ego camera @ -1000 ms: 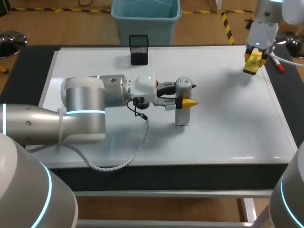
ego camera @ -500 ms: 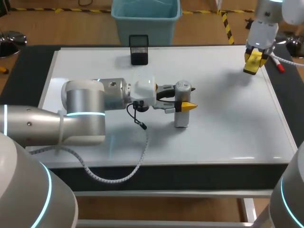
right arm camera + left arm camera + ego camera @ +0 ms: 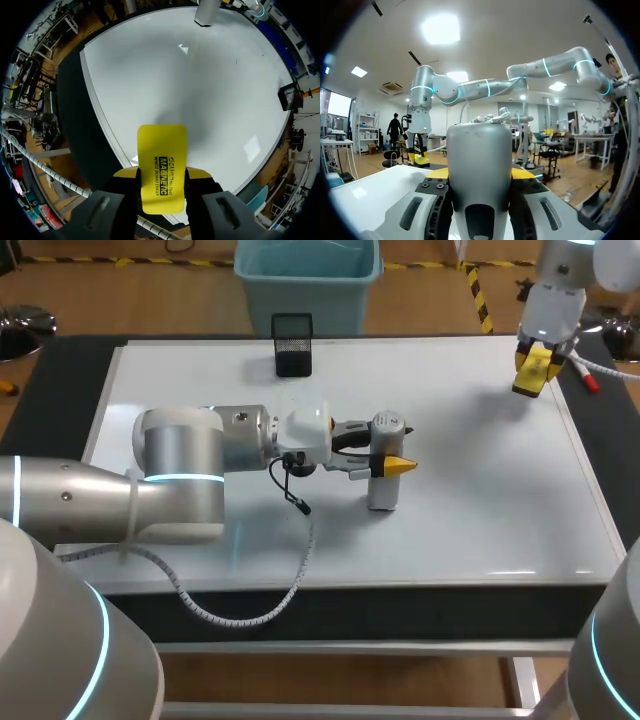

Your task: Pick up the inspection probe, press it on each red-marked spot on the whiteboard one by one, put down the probe, pick up the eraser, and wipe off all the red marks.

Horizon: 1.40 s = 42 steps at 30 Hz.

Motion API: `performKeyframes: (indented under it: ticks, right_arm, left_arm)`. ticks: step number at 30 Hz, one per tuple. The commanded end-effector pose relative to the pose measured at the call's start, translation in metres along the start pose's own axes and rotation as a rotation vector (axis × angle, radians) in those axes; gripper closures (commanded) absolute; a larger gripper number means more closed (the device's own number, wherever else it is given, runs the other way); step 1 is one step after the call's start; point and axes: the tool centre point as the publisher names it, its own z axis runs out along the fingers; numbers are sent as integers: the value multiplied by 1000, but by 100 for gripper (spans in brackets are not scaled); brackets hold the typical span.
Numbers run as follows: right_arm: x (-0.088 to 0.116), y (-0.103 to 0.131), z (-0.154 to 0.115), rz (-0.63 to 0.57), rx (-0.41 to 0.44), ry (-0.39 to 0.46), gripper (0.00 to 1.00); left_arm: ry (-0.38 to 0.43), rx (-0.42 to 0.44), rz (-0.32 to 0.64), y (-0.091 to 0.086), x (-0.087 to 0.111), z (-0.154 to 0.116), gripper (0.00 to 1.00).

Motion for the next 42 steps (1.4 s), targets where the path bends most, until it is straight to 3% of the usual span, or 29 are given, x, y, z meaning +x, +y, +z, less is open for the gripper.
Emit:
performKeyframes:
  ticks: [1, 11, 19, 24, 34, 42]
  right_arm:
    - [0, 0, -1, -2, 1, 4, 100]
    - [0, 0, -1, -2, 1, 4, 100]
    - [0, 0, -1, -2, 1, 4, 100]
    - [0, 0, -1, -2, 1, 4, 100]
    - [0, 0, -1, -2, 1, 4, 100]
    - [0, 0, -1, -2, 1, 4, 100]
  left_arm:
    - [1, 0, 1, 0, 0, -1, 100]
    - [-2, -2, 5, -2, 0, -1, 100]
    - [-29, 40, 47, -29, -3, -16, 100]
    - [-82, 58, 53, -35, -16, -46, 100]
    - [-200, -11, 103, -58, -51, -124, 100]
    - [-231, 2, 144, -69, -69, -178, 100]
